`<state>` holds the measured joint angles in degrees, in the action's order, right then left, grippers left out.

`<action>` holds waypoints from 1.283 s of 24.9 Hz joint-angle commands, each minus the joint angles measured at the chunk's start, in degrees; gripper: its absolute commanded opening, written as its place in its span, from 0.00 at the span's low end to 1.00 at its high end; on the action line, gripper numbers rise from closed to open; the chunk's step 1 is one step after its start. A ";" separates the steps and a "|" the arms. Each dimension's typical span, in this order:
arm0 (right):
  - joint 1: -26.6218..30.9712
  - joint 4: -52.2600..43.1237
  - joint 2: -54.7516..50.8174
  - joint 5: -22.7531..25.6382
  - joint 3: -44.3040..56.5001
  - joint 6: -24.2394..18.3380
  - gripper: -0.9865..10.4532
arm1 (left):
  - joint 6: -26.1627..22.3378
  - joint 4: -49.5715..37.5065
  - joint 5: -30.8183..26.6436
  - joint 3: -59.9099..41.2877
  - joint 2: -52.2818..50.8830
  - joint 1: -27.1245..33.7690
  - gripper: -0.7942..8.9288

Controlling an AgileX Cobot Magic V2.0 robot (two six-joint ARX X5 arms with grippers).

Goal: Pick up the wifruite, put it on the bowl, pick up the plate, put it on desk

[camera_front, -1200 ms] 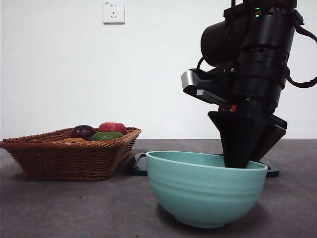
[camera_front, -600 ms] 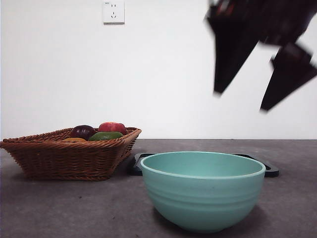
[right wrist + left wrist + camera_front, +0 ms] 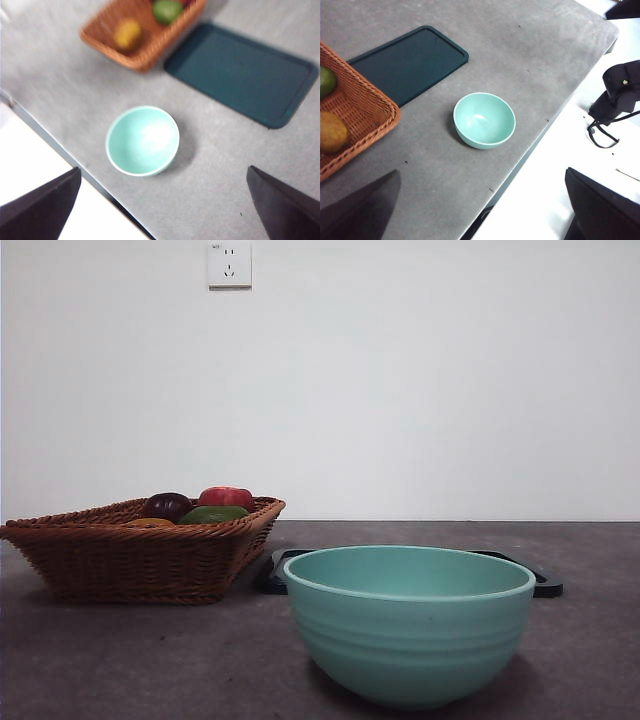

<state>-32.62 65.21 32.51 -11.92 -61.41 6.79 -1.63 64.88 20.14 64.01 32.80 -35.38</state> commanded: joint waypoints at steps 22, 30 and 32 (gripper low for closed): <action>-0.39 0.94 -11.04 0.35 -0.52 2.93 0.52 | -0.35 -3.17 0.42 0.55 0.07 -0.37 0.50; -0.39 0.66 -11.04 0.17 -0.52 2.95 0.12 | -0.33 -3.17 0.44 0.55 0.07 -0.37 0.11; -0.39 0.66 -11.04 0.17 -0.52 2.95 0.12 | -0.33 -3.17 0.42 0.55 0.07 -0.37 0.11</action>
<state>-32.62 66.59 21.39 -11.79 -61.41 9.37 -1.63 62.50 20.14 64.01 32.80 -35.38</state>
